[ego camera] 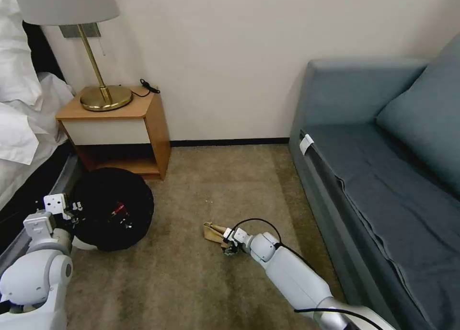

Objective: Pick up the trash bin, then pick up the garbage on the floor and place it into the trash bin.

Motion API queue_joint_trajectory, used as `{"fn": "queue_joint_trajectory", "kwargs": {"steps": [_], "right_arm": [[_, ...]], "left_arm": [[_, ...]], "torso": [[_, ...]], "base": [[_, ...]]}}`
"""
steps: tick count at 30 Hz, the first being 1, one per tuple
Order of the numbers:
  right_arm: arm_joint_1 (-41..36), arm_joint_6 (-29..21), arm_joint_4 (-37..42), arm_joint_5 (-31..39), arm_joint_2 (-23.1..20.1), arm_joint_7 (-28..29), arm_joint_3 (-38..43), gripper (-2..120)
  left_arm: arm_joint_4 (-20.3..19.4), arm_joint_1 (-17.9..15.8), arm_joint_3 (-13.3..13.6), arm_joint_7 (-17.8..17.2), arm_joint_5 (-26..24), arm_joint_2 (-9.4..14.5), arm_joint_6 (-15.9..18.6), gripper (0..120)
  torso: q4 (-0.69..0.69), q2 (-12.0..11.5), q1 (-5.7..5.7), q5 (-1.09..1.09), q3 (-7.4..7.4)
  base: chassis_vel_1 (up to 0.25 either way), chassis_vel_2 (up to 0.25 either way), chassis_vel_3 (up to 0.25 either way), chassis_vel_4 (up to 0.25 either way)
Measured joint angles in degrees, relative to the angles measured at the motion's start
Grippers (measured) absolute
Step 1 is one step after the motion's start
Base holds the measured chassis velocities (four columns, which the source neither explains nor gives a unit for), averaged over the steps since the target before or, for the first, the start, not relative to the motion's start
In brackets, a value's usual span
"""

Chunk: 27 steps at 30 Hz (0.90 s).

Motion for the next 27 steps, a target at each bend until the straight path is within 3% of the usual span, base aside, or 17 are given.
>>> {"fn": "queue_joint_trajectory", "kwargs": {"steps": [7,9,11,19,27], "right_arm": [[0.2,1.6,-1.5,-0.7,0.6,0.2,0.3,48],[0.2,1.6,-1.5,-0.7,0.7,0.2,0.4,36],[0.2,1.6,-1.5,-0.7,0.7,0.2,0.4,34],[-0.4,2.4,-1.1,-1.3,0.9,1.0,1.1,1],[-1.1,2.6,4.9,-0.6,0.7,1.2,3.1,0]], "left_arm": [[-0.8,0.5,0.3,0.0,0.3,-0.4,0.0,6],[-1.0,0.5,0.4,-0.1,0.3,-0.4,0.0,6],[-1.1,0.5,0.4,-0.1,0.4,-0.5,0.0,6],[-1.2,1.6,0.9,-0.4,0.7,-1.1,-0.5,6],[-1.6,2.7,1.3,-0.7,0.6,-1.7,-0.5,6]], "torso": [[0.0,0.0,0.0,0.0,0.0],[0.0,0.0,0.0,0.0,0.0],[0.0,0.0,0.0,0.0,0.0],[0.0,0.0,0.0,0.0,0.0],[0.0,0.0,0.0,0.01,0.0]], "base": [[0.0,0.0,0.0,0.0],[0.0,0.0,0.0,0.0],[0.0,0.0,0.0,0.0],[0.0,0.0,0.0,0.0],[0.0,0.0,0.0,0.0]]}}
